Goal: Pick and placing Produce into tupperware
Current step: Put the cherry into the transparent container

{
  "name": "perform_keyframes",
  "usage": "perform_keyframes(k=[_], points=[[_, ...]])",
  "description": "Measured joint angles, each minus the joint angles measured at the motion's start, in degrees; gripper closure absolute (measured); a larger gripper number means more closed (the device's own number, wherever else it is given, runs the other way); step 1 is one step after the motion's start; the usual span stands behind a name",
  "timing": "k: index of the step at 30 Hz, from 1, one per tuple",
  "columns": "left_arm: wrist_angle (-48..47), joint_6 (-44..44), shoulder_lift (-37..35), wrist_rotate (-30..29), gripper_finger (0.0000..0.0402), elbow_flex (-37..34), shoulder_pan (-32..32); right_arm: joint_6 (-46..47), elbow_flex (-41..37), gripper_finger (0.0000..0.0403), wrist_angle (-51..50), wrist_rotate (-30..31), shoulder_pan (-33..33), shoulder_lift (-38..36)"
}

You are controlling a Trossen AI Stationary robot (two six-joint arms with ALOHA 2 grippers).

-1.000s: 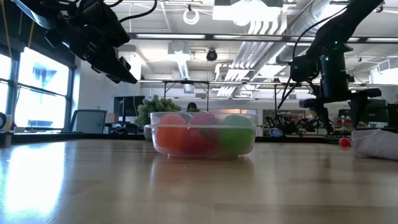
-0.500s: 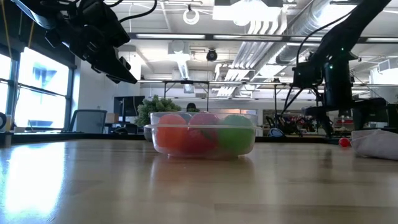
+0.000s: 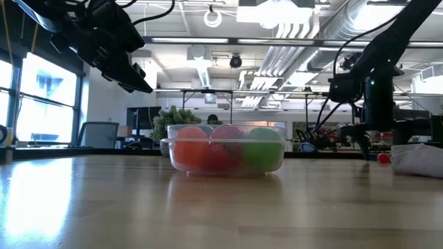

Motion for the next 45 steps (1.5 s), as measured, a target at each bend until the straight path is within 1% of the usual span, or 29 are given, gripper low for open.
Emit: perform_keyframes(k=[6, 15, 24, 31, 37, 45], points=[[0.0, 0.0, 0.0, 0.0, 0.0350, 0.0, 0.0, 0.7, -1.5, 0.0148, 2.7, -0.1, 0.0, -0.1], [0.0, 0.0, 0.0, 0.0, 0.0350, 0.0, 0.0, 1.3, -1.9, 0.0151, 3.3, 0.0, 0.0, -0.1], [0.0, 0.0, 0.0, 0.0, 0.0350, 0.0, 0.0, 2.1, -1.9, 0.0189, 3.8, 0.0, 0.0, -0.1], [0.0, 0.0, 0.0, 0.0, 0.0350, 0.0, 0.0, 2.4, -2.0, 0.0207, 4.4, 0.5, 0.0, 0.0], [0.0, 0.0, 0.0, 0.0, 0.0350, 0.0, 0.0, 2.4, -2.1, 0.0225, 4.9, 3.5, -0.1, 0.1], [0.0, 0.0, 0.0, 0.0, 0.0350, 0.0, 0.0, 2.4, -2.1, 0.0249, 4.9, 1.7, 0.0, 0.1]])
